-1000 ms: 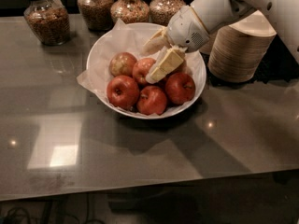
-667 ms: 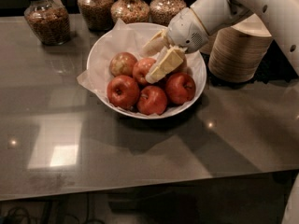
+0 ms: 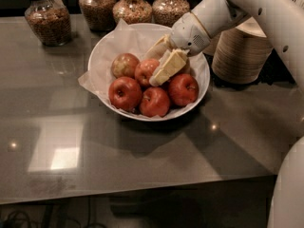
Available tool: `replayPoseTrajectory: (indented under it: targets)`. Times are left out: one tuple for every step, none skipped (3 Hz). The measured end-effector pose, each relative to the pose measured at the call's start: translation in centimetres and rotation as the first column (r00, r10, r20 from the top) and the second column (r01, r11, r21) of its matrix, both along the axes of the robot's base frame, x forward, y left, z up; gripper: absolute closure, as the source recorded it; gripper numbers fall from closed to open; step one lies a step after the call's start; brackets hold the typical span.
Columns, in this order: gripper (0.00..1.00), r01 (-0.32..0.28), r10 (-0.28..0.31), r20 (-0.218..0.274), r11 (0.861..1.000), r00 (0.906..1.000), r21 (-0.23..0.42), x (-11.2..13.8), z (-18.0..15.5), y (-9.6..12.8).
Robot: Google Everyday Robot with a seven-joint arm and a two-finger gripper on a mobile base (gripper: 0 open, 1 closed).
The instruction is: Pick apple from white bowl
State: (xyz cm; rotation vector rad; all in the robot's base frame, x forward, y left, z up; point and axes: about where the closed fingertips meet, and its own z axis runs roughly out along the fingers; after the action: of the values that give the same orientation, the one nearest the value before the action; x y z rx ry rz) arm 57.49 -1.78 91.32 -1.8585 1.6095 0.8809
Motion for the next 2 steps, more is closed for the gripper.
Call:
replayPoseTrajectory:
  targets:
    - [0.29,0.009,-0.010,-0.009,0.998,0.9999,-0.064,0.11,-0.72,0.33]
    - [0.26,0.009,-0.010,-0.009,0.998,0.9999,-0.064,0.11,-0.38,0.33]
